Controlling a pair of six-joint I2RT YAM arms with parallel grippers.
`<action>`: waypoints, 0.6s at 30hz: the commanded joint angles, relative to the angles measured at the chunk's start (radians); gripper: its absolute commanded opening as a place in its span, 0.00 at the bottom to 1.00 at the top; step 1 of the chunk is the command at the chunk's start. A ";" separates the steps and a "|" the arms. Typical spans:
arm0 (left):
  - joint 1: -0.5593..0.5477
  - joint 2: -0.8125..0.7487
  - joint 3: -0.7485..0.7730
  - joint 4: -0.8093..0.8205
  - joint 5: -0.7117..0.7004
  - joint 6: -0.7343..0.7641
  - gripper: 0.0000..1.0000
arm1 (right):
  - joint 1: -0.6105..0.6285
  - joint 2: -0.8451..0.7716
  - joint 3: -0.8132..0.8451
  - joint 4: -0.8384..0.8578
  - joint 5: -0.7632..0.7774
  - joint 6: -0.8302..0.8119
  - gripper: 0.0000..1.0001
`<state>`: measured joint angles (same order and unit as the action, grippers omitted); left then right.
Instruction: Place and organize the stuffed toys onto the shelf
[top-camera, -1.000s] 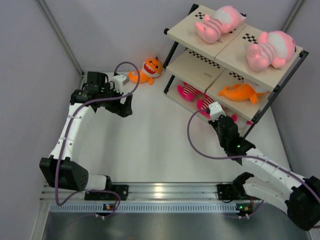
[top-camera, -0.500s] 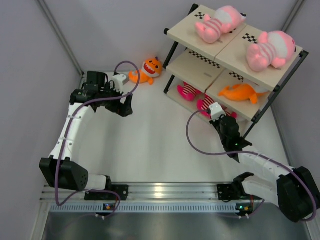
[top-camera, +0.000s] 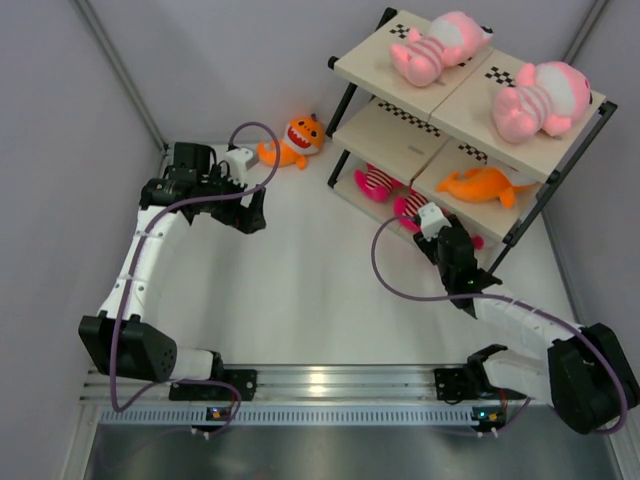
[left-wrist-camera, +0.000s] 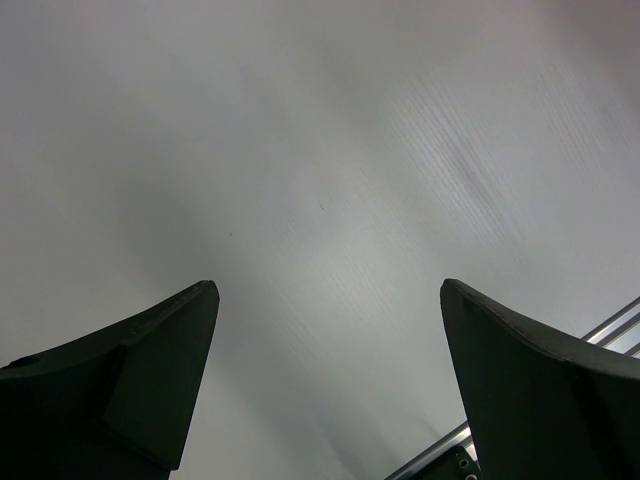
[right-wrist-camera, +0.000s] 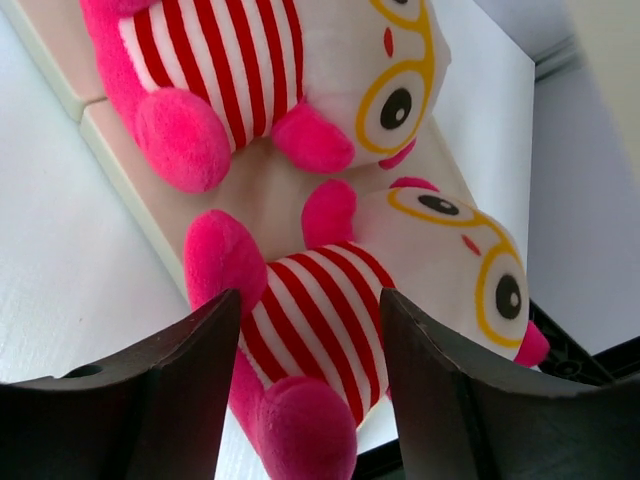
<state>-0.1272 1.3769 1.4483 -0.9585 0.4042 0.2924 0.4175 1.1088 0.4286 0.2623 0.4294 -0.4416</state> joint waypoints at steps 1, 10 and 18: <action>-0.002 -0.029 0.035 0.004 0.028 0.025 0.99 | 0.006 -0.018 0.090 -0.076 -0.012 0.024 0.59; -0.003 -0.035 0.021 0.004 0.031 0.025 0.99 | 0.128 -0.069 0.210 -0.259 0.012 0.110 0.63; -0.003 -0.030 0.014 0.004 0.036 0.025 0.99 | 0.158 -0.027 0.208 -0.420 0.060 0.388 0.39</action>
<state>-0.1272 1.3769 1.4483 -0.9585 0.4118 0.2951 0.5674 1.0721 0.6102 -0.0841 0.4347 -0.1802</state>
